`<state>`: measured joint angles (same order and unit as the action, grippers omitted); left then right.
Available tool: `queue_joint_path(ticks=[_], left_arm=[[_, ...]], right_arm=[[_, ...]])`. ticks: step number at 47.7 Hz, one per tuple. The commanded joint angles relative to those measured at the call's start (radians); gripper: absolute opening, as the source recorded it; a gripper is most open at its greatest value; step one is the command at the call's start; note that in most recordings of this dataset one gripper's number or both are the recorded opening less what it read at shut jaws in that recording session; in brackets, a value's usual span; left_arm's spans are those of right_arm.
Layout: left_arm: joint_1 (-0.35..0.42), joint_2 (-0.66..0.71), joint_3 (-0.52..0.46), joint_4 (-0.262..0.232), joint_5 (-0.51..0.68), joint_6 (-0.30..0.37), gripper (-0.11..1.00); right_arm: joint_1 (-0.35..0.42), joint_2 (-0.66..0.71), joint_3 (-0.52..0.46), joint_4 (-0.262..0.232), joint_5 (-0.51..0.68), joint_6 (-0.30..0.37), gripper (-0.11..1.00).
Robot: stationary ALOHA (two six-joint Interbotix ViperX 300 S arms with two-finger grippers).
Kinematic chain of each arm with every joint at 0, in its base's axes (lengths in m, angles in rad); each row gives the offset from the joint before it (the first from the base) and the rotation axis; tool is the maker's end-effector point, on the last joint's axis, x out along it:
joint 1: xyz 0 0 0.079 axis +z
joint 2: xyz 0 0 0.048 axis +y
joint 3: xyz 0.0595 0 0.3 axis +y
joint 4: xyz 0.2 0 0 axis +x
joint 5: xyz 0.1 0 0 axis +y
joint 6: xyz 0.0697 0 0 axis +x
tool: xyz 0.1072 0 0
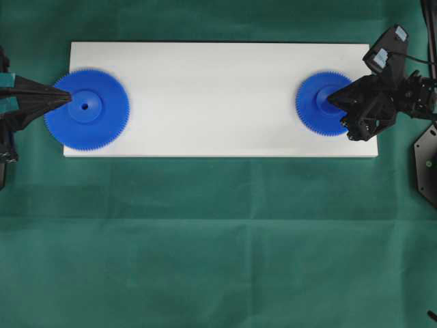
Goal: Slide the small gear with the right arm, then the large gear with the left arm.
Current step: 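Slide the small gear back right to its starting spot, then lift the right gripper off the small gear and withdraw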
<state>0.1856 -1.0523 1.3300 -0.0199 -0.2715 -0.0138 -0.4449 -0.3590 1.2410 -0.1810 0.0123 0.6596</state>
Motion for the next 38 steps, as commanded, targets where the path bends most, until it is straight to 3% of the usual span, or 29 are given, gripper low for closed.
queue_joint_path(ticks=[1,18,38], left_arm=[[-0.002,0.008,-0.009,-0.003,-0.009,0.000,0.00],[-0.002,0.006,-0.005,-0.002,-0.005,-0.002,0.00],[-0.003,0.009,-0.005,-0.003,-0.005,-0.002,0.00]], right_arm=[[-0.006,0.005,0.003,-0.006,0.021,0.000,0.50],[-0.008,-0.043,-0.021,-0.014,0.021,-0.008,0.50],[-0.006,-0.259,-0.052,-0.130,0.011,-0.008,0.50]])
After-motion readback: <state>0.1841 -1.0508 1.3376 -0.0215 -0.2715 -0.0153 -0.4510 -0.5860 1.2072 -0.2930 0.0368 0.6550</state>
